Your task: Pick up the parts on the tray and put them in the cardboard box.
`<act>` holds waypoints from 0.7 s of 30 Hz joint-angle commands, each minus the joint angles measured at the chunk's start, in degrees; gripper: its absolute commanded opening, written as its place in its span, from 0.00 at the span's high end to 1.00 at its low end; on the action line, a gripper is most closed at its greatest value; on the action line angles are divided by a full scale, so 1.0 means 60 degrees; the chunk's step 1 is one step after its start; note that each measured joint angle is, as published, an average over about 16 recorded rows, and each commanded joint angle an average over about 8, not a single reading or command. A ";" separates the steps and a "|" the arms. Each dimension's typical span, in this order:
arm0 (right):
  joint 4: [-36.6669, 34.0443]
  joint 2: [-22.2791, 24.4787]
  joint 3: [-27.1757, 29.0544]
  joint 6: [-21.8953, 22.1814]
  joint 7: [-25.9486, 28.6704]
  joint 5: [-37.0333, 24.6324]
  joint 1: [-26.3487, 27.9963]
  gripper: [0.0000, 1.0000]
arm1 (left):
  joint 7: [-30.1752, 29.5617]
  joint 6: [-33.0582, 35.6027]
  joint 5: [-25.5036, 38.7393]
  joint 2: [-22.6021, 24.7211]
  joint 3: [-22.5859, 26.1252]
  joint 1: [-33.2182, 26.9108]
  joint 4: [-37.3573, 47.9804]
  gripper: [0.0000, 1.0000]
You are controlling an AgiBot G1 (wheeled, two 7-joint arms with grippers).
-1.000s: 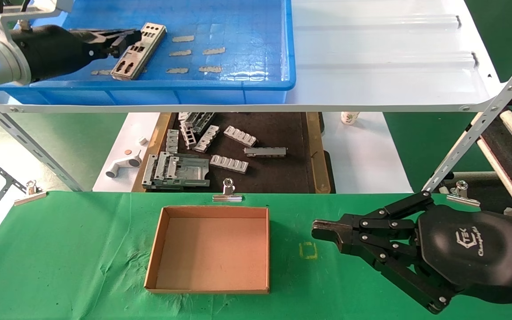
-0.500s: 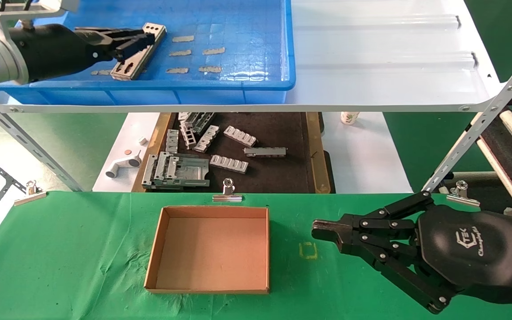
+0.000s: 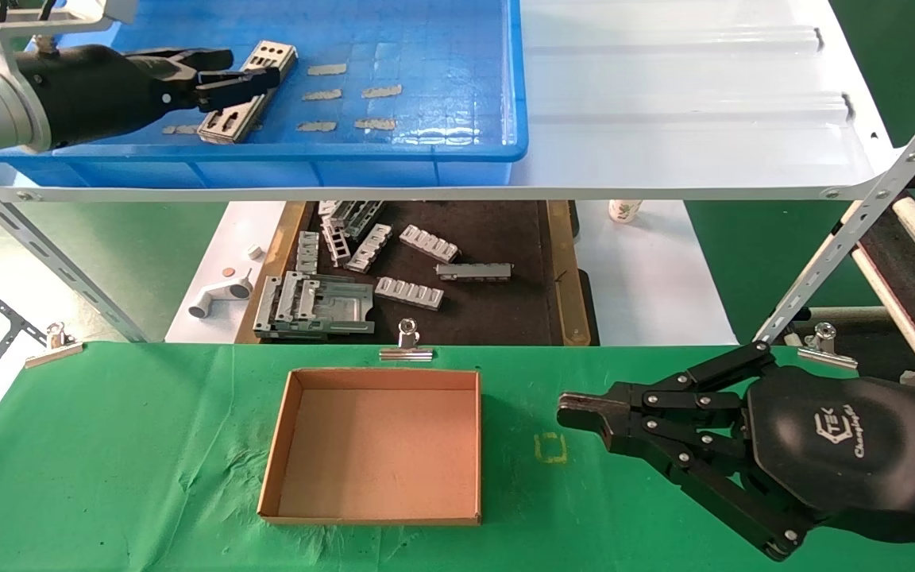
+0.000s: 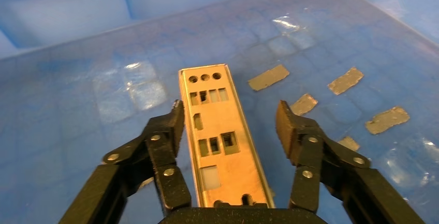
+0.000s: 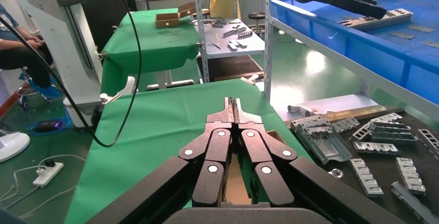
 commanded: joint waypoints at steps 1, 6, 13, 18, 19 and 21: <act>0.0000 0.0000 0.0000 0.0000 0.0000 0.0000 0.0000 1.00 | -0.0042 -0.0065 -0.0011 0.0009 -0.0008 0.0000 0.0057 0.15; 0.0000 0.0000 0.0000 0.0000 0.0000 0.0000 0.0000 1.00 | -0.0119 -0.0132 -0.0010 0.0031 -0.0006 0.0009 0.0111 0.70; 0.0000 0.0000 0.0000 0.0000 0.0000 0.0000 0.0000 1.00 | -0.0133 -0.0199 -0.0006 0.0051 -0.0003 0.0032 0.0109 1.00; 0.0000 0.0000 0.0000 0.0000 0.0000 0.0000 0.0000 1.00 | -0.0105 -0.0275 -0.0008 0.0058 -0.0006 0.0050 0.0090 1.00; 0.0000 0.0000 0.0000 0.0000 0.0000 0.0000 0.0000 1.00 | -0.0099 -0.0287 -0.0009 0.0058 -0.0006 0.0053 0.0087 1.00; 0.0000 0.0000 0.0000 0.0000 0.0000 0.0000 0.0000 1.00 | -0.0088 -0.0303 -0.0010 0.0058 -0.0007 0.0059 0.0080 1.00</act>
